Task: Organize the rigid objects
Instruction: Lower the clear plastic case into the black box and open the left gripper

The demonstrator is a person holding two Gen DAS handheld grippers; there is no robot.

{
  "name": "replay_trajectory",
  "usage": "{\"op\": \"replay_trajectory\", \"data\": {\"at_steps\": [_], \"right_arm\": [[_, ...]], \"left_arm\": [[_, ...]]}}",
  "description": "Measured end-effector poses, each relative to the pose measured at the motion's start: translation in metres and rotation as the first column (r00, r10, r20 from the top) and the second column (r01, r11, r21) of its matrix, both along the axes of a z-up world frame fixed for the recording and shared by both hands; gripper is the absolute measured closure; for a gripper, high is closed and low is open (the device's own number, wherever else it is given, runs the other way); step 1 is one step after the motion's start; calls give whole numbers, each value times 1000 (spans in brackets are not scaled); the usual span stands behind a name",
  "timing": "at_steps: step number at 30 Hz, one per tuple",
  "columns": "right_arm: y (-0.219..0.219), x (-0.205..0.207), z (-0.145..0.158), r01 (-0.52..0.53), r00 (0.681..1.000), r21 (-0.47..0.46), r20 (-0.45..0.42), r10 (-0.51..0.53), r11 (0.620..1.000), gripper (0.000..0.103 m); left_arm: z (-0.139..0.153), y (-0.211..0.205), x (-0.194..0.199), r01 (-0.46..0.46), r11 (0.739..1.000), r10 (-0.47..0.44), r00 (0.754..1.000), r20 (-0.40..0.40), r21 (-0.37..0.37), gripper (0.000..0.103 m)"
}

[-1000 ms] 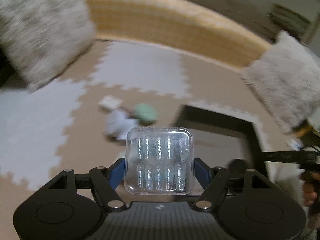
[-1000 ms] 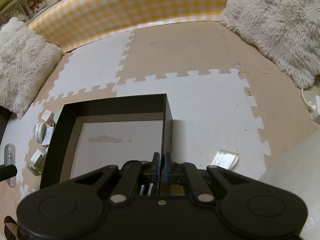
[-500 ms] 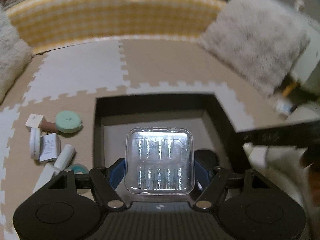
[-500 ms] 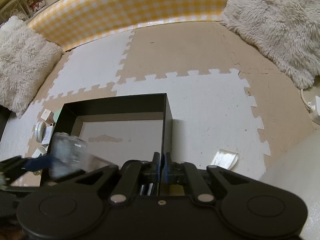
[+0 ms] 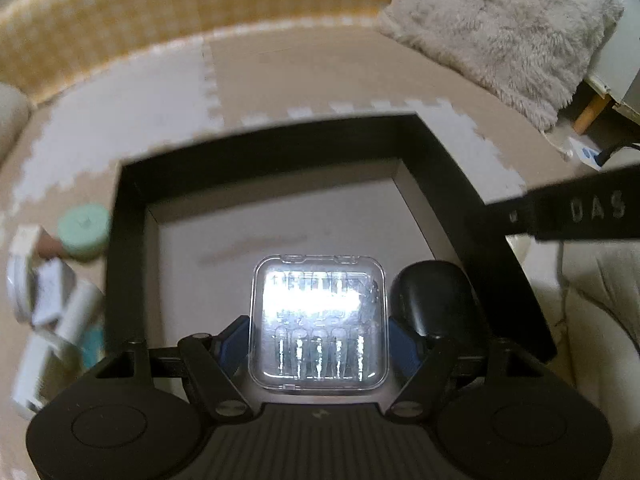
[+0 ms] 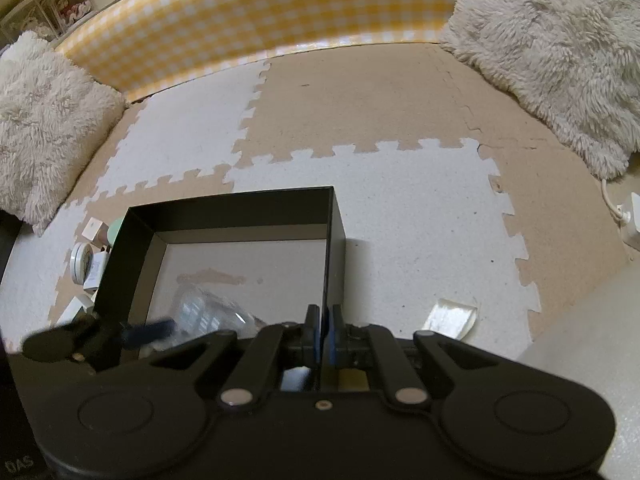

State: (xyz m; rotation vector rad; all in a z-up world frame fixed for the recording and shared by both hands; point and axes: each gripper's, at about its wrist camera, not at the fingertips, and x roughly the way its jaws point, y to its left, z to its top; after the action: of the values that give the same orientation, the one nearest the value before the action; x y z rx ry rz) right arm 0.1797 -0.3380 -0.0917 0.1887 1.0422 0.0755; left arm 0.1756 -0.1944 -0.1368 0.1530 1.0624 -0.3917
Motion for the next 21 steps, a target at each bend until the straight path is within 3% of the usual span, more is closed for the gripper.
{"op": "replay_trajectory", "data": {"at_steps": [7, 12, 18, 21], "right_arm": [[-1, 0, -1, 3, 1000, 9, -1, -3, 1000, 98], [-2, 0, -1, 7, 1000, 17, -2, -7, 1000, 98], [-2, 0, -1, 8, 1000, 19, -2, -8, 1000, 98], [-2, 0, -1, 8, 1000, 20, -2, -8, 1000, 98]], "left_arm": [[0, 9, 4, -81, 995, 76, 995, -69, -64, 30], [1, 16, 8, -114, 989, 100, 985, -138, -93, 24], [5, 20, 4, -85, 989, 65, 986, -155, -124, 25], [10, 18, 0, -26, 996, 17, 995, -101, -89, 36]]}}
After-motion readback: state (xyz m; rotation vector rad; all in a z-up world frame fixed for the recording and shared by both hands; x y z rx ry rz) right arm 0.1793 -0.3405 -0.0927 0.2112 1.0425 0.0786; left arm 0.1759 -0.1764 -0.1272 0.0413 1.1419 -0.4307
